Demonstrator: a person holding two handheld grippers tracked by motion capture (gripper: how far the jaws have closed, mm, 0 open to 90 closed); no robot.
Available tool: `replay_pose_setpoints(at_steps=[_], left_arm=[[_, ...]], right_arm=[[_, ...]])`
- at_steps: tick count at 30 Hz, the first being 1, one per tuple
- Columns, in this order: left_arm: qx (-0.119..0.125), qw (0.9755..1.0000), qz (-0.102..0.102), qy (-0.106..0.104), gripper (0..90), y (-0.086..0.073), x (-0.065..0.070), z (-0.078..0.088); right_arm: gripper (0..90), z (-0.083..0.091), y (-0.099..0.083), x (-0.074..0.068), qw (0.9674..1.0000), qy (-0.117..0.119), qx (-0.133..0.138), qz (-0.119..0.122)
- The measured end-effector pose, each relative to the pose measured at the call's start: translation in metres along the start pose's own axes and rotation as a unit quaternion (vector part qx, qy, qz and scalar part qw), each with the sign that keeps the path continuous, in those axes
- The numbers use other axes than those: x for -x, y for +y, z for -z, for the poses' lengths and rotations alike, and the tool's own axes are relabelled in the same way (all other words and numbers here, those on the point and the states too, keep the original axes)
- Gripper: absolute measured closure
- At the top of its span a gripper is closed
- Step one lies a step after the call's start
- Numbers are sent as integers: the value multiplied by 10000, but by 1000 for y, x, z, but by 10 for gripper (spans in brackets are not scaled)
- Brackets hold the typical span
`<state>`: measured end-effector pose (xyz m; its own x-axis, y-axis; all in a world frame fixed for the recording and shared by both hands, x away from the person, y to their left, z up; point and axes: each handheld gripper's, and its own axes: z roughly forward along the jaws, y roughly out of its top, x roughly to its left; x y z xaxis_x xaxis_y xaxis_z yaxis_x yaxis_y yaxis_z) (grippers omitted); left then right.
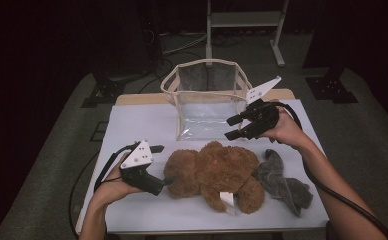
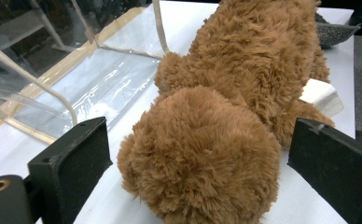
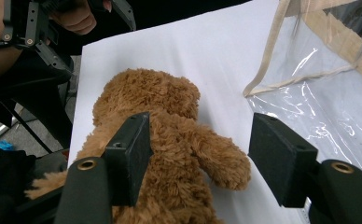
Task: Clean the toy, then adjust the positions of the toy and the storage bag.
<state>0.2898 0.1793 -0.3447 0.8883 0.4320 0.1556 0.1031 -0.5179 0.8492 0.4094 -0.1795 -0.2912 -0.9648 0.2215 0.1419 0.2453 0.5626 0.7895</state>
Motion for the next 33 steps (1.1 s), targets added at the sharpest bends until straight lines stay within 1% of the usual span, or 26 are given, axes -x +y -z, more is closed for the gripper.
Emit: replay_pose_setpoints(at_steps=[3,5,8,11,14,17,21,22,28,33], left_arm=[[-21,10000,2,6,46,-1,-1,1],[4,10000,-8,25,46,0,-2,2],[54,10000,3,16,46,0,-3,5],[58,10000,18,28,41,-1,-4,5],[16,10000,12,6,41,-2,-4,5],[30,10000,23,20,40,-2,-4,6],[66,10000,32,48,40,-3,-6,8],[70,10000,33,37,39,-3,-6,8],[16,10000,90,25,39,-6,-8,8],[37,9999,119,9,38,-7,-9,9]], right_arm=[[374,-3,1,1,10000,17,-33,23],[375,-3,2,2,10000,11,-48,20],[376,-3,4,3,10000,38,2,16],[376,-4,7,4,10000,44,-39,52],[377,-5,12,5,9999,48,-62,108],[381,-6,20,8,9998,50,-80,162],[388,-8,32,15,9996,10,-168,233],[391,-8,35,18,9995,21,-152,263],[393,-11,54,32,9992,48,-190,361],[399,-15,65,44,9989,51,-223,402]])
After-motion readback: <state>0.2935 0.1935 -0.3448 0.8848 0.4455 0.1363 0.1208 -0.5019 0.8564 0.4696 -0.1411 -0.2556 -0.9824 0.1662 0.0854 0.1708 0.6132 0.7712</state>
